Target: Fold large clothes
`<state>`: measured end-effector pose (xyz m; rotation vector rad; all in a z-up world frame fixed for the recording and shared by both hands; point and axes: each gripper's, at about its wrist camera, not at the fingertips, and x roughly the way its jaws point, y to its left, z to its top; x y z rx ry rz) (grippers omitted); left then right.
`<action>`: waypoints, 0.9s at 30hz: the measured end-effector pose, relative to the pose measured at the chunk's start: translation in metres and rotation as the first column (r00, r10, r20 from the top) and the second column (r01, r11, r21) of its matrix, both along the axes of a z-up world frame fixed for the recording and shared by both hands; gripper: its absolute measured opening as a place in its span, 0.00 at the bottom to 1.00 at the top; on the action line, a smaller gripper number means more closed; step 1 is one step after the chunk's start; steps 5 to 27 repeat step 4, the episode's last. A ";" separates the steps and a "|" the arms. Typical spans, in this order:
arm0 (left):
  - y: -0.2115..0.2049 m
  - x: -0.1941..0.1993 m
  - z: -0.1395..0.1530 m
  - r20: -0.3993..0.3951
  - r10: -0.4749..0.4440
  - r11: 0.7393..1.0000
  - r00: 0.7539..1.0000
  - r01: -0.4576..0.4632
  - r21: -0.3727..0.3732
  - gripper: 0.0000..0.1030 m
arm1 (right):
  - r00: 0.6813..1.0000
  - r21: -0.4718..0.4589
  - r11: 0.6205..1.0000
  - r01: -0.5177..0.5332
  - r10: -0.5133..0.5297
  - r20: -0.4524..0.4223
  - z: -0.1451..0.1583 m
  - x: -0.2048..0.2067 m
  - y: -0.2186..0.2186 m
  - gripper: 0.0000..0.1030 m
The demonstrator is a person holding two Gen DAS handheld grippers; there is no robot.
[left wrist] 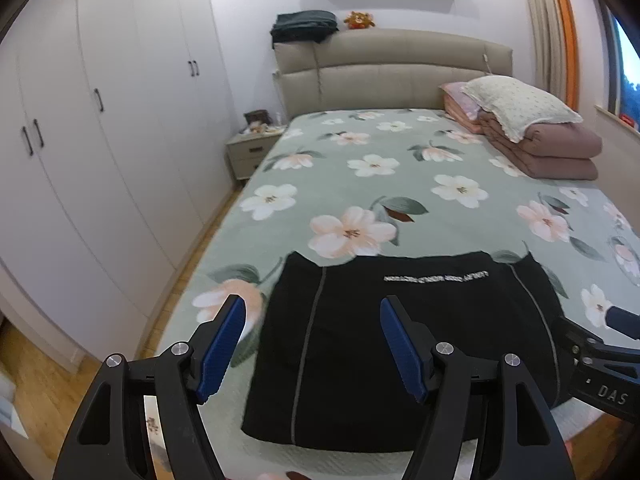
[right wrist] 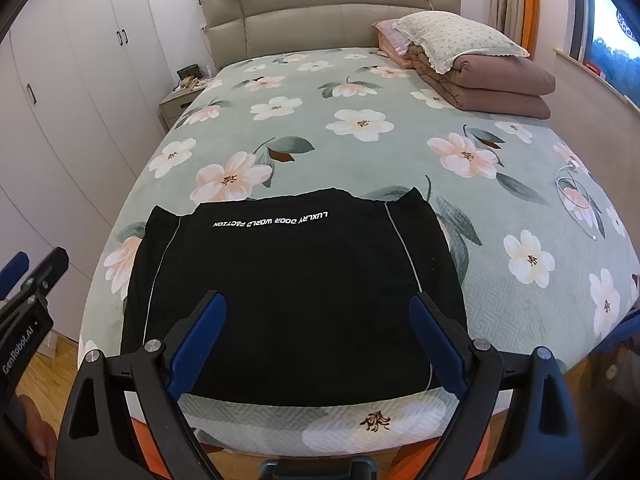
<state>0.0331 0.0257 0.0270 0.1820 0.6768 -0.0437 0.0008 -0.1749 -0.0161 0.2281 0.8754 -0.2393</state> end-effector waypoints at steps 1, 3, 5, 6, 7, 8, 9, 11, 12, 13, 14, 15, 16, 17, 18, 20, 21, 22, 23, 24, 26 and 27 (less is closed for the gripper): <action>0.001 0.000 0.000 0.000 -0.002 1.000 1.000 0.002 0.002 0.69 | 1.000 0.000 1.000 -0.002 0.002 -0.001 0.000 0.000 0.000 0.91; 0.003 0.002 -0.001 -0.016 -0.018 0.999 1.000 0.017 -0.027 0.69 | 1.000 0.006 1.000 -0.004 0.004 -0.004 -0.001 0.001 -0.001 0.91; 0.003 0.003 -0.002 -0.022 -0.020 0.999 1.000 0.019 -0.036 0.69 | 1.000 0.009 1.000 -0.004 0.004 -0.005 -0.001 0.002 -0.001 0.91; 0.003 0.003 -0.002 -0.022 -0.020 0.999 1.000 0.019 -0.036 0.69 | 1.000 0.009 1.000 -0.004 0.004 -0.005 -0.001 0.002 -0.001 0.91; 0.003 0.003 -0.002 -0.022 -0.020 0.999 1.000 0.019 -0.036 0.69 | 1.000 0.009 1.000 -0.004 0.004 -0.005 -0.001 0.002 -0.001 0.91; 0.003 0.003 -0.002 -0.022 -0.020 0.999 1.000 0.019 -0.036 0.69 | 1.000 0.009 1.000 -0.004 0.004 -0.005 -0.001 0.002 -0.001 0.91; 0.003 0.003 -0.002 -0.022 -0.020 0.999 1.000 0.019 -0.036 0.69 | 1.000 0.009 1.000 -0.004 0.004 -0.005 -0.001 0.002 -0.001 0.91; 0.003 0.003 -0.002 -0.022 -0.020 0.999 1.000 0.019 -0.036 0.69 | 1.000 0.009 1.000 -0.004 0.004 -0.005 -0.001 0.002 -0.001 0.91; 0.003 0.003 -0.002 -0.022 -0.020 0.999 1.000 0.019 -0.036 0.69 | 1.000 0.009 1.000 -0.004 0.004 -0.005 -0.001 0.002 -0.001 0.91; 0.003 0.003 -0.002 -0.022 -0.020 0.999 1.000 0.019 -0.036 0.69 | 1.000 0.009 1.000 -0.004 0.004 -0.005 -0.001 0.002 -0.001 0.91; 0.003 0.003 -0.002 -0.022 -0.020 0.999 1.000 0.019 -0.036 0.69 | 1.000 0.009 1.000 -0.004 0.004 -0.005 -0.001 0.002 -0.001 0.91; 0.003 0.003 -0.002 -0.022 -0.020 0.999 1.000 0.019 -0.036 0.69 | 1.000 0.009 1.000 -0.004 0.004 -0.005 -0.001 0.002 -0.001 0.91; 0.003 0.003 -0.002 -0.022 -0.020 0.999 1.000 0.019 -0.036 0.69 | 1.000 0.009 1.000 -0.004 0.004 -0.005 -0.001 0.002 -0.001 0.91; 0.003 0.003 -0.002 -0.022 -0.020 0.999 1.000 0.019 -0.036 0.69 | 1.000 0.009 1.000 -0.004 0.004 -0.005 -0.001 0.002 -0.001 0.91; 0.003 0.003 -0.002 -0.022 -0.020 0.999 1.000 0.019 -0.036 0.69 | 1.000 0.009 1.000 -0.004 0.004 -0.005 -0.001 0.002 -0.001 0.91; 0.003 0.003 -0.002 -0.022 -0.020 0.999 1.000 0.019 -0.036 0.69 | 1.000 0.009 1.000 -0.004 0.004 -0.005 -0.001 0.002 -0.001 0.91; 0.003 0.003 -0.002 -0.022 -0.020 0.999 1.000 0.019 -0.036 0.69 | 1.000 0.009 1.000 -0.004 0.004 -0.005 -0.001 0.002 -0.001 0.91; 0.003 0.003 -0.002 -0.022 -0.020 0.999 1.000 0.019 -0.036 0.69 | 1.000 0.009 1.000 -0.004 0.004 -0.005 -0.001 0.002 -0.001 0.91; 0.003 0.003 -0.002 -0.022 -0.020 0.999 1.000 0.019 -0.036 0.69 | 1.000 0.009 1.000 -0.004 0.004 -0.005 -0.001 0.002 -0.001 0.91; 0.003 0.003 -0.002 -0.022 -0.020 0.999 1.000 0.019 -0.036 0.69 | 1.000 0.009 1.000 -0.004 0.004 -0.005 -0.001 0.002 -0.001 0.91; 0.003 0.003 -0.002 -0.022 -0.020 0.999 1.000 0.019 -0.036 0.69 | 1.000 0.009 1.000 -0.004 0.004 -0.005 -0.001 0.002 -0.001 0.91; 0.003 0.003 -0.002 -0.022 -0.020 0.999 1.000 0.019 -0.036 0.69 | 1.000 0.009 1.000 -0.004 0.004 -0.005 -0.001 0.002 -0.001 0.91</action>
